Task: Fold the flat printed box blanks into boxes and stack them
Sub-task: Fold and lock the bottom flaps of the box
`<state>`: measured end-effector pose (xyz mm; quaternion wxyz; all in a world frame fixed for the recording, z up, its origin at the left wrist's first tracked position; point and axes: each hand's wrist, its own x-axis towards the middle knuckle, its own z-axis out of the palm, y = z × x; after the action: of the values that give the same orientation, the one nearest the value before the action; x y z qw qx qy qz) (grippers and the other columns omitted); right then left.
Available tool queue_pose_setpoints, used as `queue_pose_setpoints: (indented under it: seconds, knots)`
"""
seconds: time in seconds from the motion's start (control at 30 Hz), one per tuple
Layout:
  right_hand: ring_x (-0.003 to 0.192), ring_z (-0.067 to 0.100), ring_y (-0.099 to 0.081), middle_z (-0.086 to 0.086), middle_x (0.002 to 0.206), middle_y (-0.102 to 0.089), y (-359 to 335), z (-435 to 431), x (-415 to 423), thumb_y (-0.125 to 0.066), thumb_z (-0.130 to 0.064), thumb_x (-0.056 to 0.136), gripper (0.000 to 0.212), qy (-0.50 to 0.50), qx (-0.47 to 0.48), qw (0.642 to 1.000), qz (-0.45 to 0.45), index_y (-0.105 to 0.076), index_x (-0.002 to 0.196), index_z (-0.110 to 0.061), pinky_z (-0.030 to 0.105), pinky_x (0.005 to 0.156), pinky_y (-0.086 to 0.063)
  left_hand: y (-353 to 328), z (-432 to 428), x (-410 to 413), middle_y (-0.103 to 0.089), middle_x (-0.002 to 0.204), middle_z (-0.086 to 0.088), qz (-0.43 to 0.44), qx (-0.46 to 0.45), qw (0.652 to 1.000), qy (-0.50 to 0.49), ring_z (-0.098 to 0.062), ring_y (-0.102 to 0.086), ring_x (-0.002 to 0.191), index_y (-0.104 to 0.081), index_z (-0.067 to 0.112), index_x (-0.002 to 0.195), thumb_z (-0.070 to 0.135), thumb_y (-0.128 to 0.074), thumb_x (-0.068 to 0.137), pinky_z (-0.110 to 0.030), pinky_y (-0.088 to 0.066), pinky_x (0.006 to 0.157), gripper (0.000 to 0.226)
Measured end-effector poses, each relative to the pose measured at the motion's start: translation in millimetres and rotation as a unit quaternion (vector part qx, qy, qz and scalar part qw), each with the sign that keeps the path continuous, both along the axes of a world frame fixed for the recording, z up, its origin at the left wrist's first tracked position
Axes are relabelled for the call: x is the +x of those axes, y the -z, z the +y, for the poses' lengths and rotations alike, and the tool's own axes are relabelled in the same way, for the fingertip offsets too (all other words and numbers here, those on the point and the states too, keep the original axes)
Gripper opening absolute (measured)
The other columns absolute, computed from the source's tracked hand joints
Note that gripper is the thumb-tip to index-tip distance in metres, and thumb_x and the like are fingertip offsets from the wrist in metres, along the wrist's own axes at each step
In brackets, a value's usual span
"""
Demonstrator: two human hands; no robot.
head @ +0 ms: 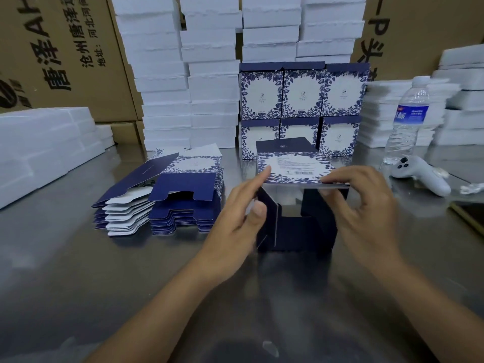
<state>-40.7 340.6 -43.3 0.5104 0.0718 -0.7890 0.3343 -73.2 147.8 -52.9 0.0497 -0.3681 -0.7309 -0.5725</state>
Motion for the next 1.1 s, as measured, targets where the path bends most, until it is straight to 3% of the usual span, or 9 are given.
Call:
queue_pose_setpoints:
  seconds: [0.07, 0.17, 0.27, 0.37, 0.47, 0.53, 0.63, 0.87, 1.1]
  knots:
    - [0.088, 0.022, -0.054, 0.001, 0.087, -0.058, -1, 2, 0, -0.054, -0.045, 0.082, 0.032, 0.002, -0.039, 0.999, -0.006, -0.067, 0.086, -0.016, 0.010, 0.077, -0.035, 2, 0, -3, -0.032, 0.134, 0.045, 0.031, -0.013, 0.999, -0.010, 0.016, -0.027, 0.131, -0.025, 0.058, 0.138, 0.065, -0.037, 0.089, -0.004, -0.031, 0.099, 0.050]
    - [0.084, 0.026, -0.054, 0.003, 0.083, -0.057, -2, 1, 2, -0.052, -0.049, 0.083, 0.045, 0.008, -0.043, 0.999, 0.001, -0.069, 0.083, -0.007, 0.015, 0.074, -0.035, 9, 3, -8, -0.041, 0.133, 0.034, 0.047, -0.018, 0.998, -0.049, 0.009, -0.040, 0.127, -0.027, 0.059, 0.134, 0.044, -0.055, 0.087, -0.019, -0.040, 0.100, 0.056]
    - [0.081, 0.022, -0.056, -0.003, 0.078, -0.060, -3, -2, 4, -0.055, -0.043, 0.083, 0.025, -0.006, -0.017, 0.999, 0.032, -0.067, 0.081, -0.021, 0.011, 0.074, -0.036, 13, 2, -12, -0.053, 0.120, 0.022, 0.050, -0.010, 0.992, -0.116, 0.004, -0.051, 0.112, -0.036, 0.052, 0.115, 0.043, -0.064, 0.079, -0.023, -0.045, 0.093, 0.046]
    - [0.079, 0.012, -0.054, -0.020, 0.080, -0.058, -5, -5, 4, -0.057, -0.040, 0.083, 0.012, -0.042, -0.013, 0.998, 0.047, -0.061, 0.080, -0.030, 0.009, 0.075, -0.037, 14, 1, -15, -0.056, 0.095, 0.016, 0.061, -0.030, 0.981, -0.182, 0.002, -0.054, 0.087, -0.041, 0.040, 0.092, 0.047, -0.066, 0.079, -0.017, -0.043, 0.072, 0.029]
    - [0.078, 0.008, -0.050, -0.024, 0.081, -0.056, -5, -6, 5, -0.056, -0.039, 0.084, 0.007, -0.053, -0.005, 0.997, 0.054, -0.057, 0.079, -0.033, 0.009, 0.075, -0.036, 11, -2, -13, -0.053, 0.074, 0.008, 0.079, -0.068, 0.972, -0.209, -0.007, -0.048, 0.069, -0.041, 0.025, 0.076, 0.055, -0.057, 0.079, -0.022, -0.037, 0.059, 0.034]
    - [0.077, 0.010, -0.049, -0.023, 0.080, -0.056, -5, -6, 5, -0.055, -0.037, 0.085, 0.009, -0.060, -0.005, 0.996, 0.062, -0.055, 0.078, -0.033, 0.011, 0.073, -0.036, 7, -4, -8, -0.046, 0.065, 0.007, 0.126, -0.104, 0.961, -0.221, -0.010, -0.042, 0.061, -0.037, 0.024, 0.069, 0.064, -0.040, 0.082, -0.026, -0.030, 0.054, 0.042]
    - [0.072, 0.012, -0.046, -0.022, 0.077, -0.053, -5, -6, 7, -0.055, -0.034, 0.087, 0.012, -0.063, 0.009, 0.995, 0.075, -0.053, 0.076, -0.031, 0.013, 0.069, -0.035, 0, -5, -1, -0.039, 0.055, 0.005, 0.183, -0.124, 0.943, -0.249, -0.016, -0.039, 0.055, -0.032, 0.023, 0.065, 0.062, -0.026, 0.085, -0.031, -0.024, 0.051, 0.044]
    - [0.071, 0.016, -0.050, -0.006, 0.074, -0.056, -2, -12, 9, -0.048, -0.042, 0.092, 0.040, -0.051, 0.034, 0.994, 0.095, -0.067, 0.077, -0.010, 0.017, 0.069, -0.038, -4, -6, -1, -0.029, 0.049, 0.008, 0.238, -0.140, 0.916, -0.291, -0.026, -0.037, 0.047, -0.035, 0.015, 0.063, 0.038, -0.045, 0.096, -0.030, -0.020, 0.050, 0.042]
    - [0.071, 0.014, -0.049, -0.011, 0.077, -0.056, -4, -14, 10, -0.049, -0.037, 0.093, 0.023, -0.062, 0.063, 0.991, 0.105, -0.063, 0.085, -0.022, 0.018, 0.071, -0.037, -4, -5, -5, -0.027, 0.047, 0.006, 0.213, -0.139, 0.924, -0.286, -0.027, -0.031, 0.050, -0.037, 0.013, 0.062, 0.032, -0.053, 0.093, -0.032, -0.022, 0.049, 0.039]
